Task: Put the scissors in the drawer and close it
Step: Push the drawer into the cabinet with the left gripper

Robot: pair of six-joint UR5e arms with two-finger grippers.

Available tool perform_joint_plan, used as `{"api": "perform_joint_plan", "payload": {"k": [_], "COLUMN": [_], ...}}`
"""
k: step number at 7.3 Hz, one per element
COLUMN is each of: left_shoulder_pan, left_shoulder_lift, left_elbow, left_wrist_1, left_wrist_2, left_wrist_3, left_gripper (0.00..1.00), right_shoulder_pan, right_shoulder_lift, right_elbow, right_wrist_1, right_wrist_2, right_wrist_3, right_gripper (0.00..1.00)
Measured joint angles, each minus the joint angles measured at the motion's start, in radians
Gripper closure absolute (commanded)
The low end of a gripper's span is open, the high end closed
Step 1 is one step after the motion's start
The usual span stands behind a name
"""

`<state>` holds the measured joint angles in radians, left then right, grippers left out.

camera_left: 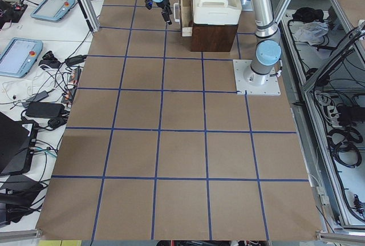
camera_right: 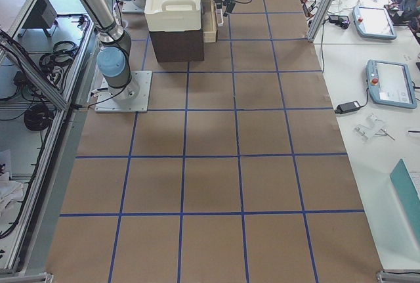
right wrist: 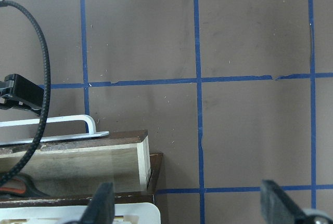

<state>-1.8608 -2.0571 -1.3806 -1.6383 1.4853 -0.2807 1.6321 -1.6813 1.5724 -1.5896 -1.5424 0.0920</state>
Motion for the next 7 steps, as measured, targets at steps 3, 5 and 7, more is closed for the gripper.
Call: {"api": "perform_joint_plan", "payload": {"k": [3,5,7], "left_shoulder_pan": [-0.007,-0.009,-0.016], "left_shoulder_lift": [0.022,0.043,0.037], "left_elbow": [-0.021,-0.031,-0.039], "left_wrist_1": [-0.085,-0.163,-0.204], "left_wrist_2": [0.009,0.010,0.013], "left_wrist_3": [0.004,0.004,0.005], "left_gripper": [0.00,0.00,0.00], "right_shoulder_pan": [0.000,0.001,0.002], "right_shoulder_lift": [-0.002,-0.005,-0.011], "right_elbow": [0.000,0.000,-0.001], "right_wrist_1": [0.002,0.003,0.004], "right_wrist_2": [-0.007,-0.002,-0.001], "right_wrist_3": [0.000,0.000,0.000], "right_gripper": [0.00,0.00,0.00]}}
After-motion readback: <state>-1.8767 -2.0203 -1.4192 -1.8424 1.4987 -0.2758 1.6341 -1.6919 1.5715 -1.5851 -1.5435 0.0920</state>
